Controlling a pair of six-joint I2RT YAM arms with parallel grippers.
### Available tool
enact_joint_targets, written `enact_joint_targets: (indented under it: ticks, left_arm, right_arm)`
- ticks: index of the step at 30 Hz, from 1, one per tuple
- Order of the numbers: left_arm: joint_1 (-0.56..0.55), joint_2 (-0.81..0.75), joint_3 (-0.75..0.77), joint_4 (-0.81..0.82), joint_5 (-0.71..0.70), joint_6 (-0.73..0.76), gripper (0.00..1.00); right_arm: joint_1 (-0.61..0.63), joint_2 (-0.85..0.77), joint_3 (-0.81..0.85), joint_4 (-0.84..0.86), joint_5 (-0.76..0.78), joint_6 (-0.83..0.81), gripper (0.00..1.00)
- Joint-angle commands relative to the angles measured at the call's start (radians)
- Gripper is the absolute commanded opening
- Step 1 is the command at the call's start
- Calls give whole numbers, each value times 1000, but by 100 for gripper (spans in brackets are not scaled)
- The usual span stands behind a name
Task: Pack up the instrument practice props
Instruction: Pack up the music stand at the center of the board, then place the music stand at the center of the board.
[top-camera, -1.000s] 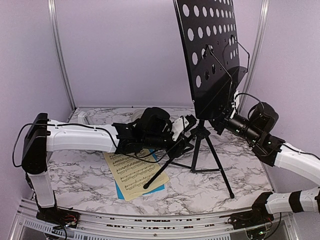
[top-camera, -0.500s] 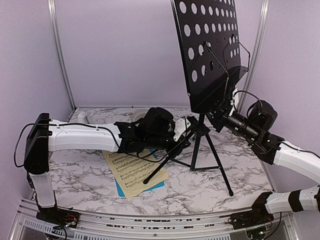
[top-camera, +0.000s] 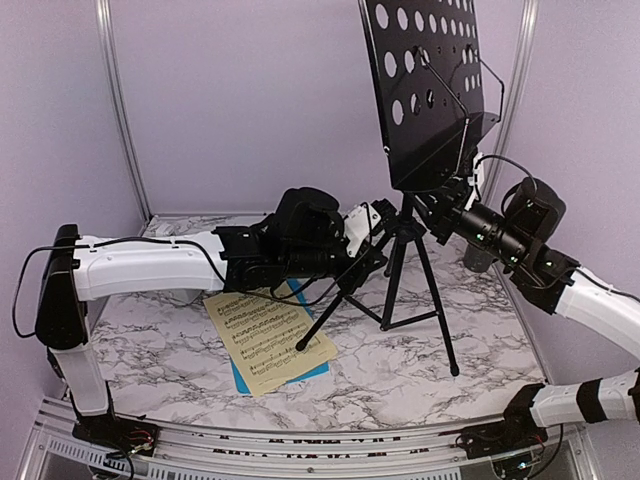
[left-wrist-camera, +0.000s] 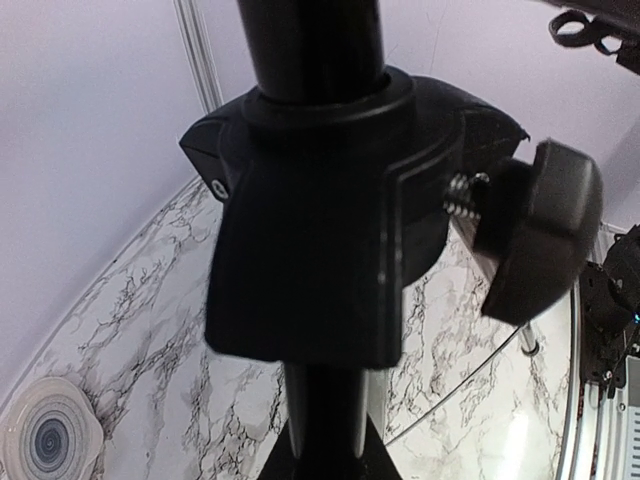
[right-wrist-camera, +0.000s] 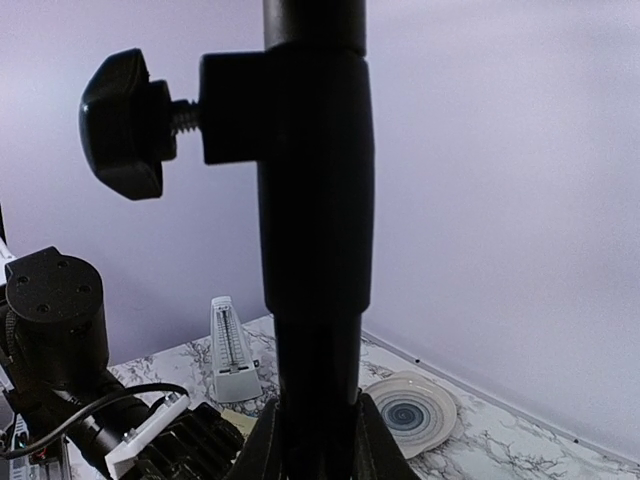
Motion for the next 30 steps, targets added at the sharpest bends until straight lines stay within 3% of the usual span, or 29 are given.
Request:
enact_joint_targets:
  ticks: [1, 11, 19, 30]
  left_arm:
    - [8, -105, 41, 271, -45, -37, 0]
    - [6, -71, -41, 588, -13, -167, 0]
    - [-2, -57, -52, 632, -1, -188, 0]
    - [-27, -82, -53, 593, 62, -432, 0]
  right_arm:
    - [17, -37, 42, 9, 5, 30, 0]
    - [67, -68, 14, 43, 72, 73, 0]
    - [75, -102, 16, -1, 126, 93, 0]
    - [75, -107, 243, -419, 178, 171, 0]
